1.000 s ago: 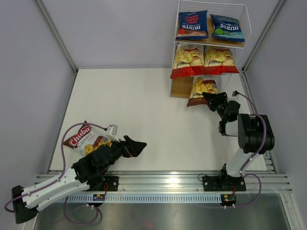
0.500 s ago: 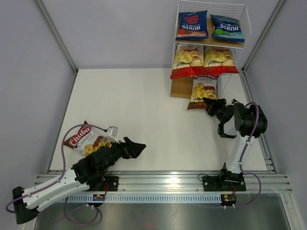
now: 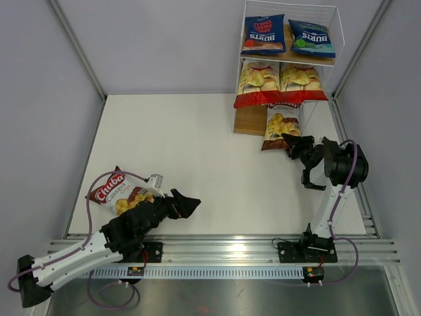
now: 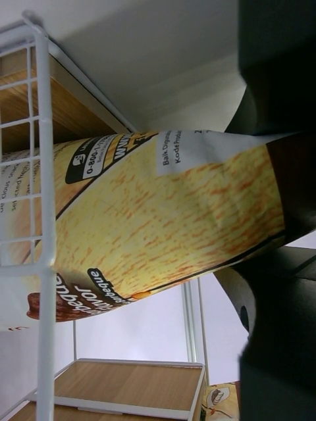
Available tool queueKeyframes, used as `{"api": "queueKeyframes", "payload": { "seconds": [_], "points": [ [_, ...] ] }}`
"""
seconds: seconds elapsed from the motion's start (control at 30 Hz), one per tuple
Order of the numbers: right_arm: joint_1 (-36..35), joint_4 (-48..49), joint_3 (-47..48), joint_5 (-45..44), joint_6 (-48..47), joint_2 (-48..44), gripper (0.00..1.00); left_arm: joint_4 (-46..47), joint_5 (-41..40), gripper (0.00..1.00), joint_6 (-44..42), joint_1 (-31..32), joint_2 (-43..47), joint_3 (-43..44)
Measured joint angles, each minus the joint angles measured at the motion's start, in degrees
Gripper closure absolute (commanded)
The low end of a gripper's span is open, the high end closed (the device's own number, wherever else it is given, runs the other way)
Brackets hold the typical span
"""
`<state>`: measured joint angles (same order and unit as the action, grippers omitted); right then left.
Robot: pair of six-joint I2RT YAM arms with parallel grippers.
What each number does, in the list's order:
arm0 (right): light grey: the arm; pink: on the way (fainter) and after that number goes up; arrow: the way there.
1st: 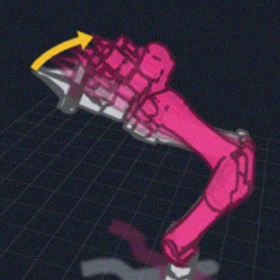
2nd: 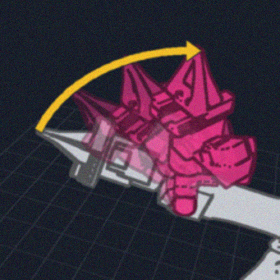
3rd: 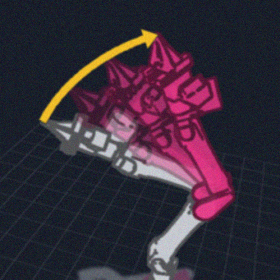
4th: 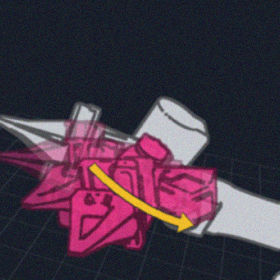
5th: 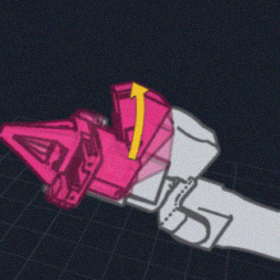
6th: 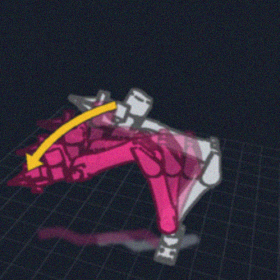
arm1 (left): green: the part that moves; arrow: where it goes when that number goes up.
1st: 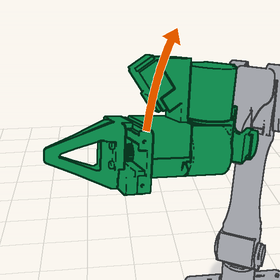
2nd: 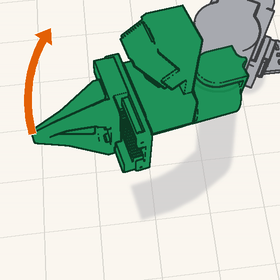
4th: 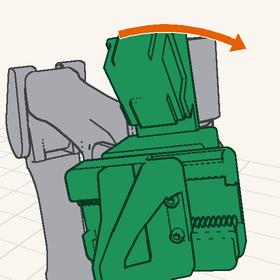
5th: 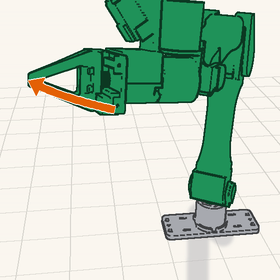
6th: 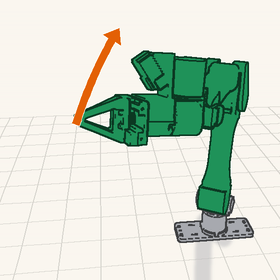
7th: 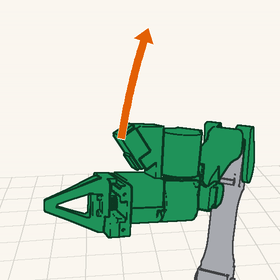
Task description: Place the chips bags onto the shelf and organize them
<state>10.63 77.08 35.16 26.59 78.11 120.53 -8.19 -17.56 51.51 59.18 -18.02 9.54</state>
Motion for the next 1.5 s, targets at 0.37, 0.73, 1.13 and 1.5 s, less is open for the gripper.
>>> {"api": "queueKeyframes", "payload": {
  "seconds": [0.37,0.73,1.13,1.5],
  "points": [
    [0.61,-1.75,-3.76,-3.17,0.72,-2.91,0.29,1.7,0.46,0.01,0.96,0.0,-0.9,-0.98],
    [1.75,-2.73,-7.93,-5.18,2.62,-6.16,0.0,0.98,0.57,0.01,1.29,0.0,0.24,-1.88],
    [1.75,1.7,-14.45,-7.15,6.99,-8.35,0.18,-4.5,-1.86,0.01,0.76,0.0,-2.1,0.94],
    [1.75,1.18,-14.69,-9.92,15.37,-6.97,0.42,-5.11,-2.34,0.01,0.35,-0.04,-5.51,2.01]
  ]
}}
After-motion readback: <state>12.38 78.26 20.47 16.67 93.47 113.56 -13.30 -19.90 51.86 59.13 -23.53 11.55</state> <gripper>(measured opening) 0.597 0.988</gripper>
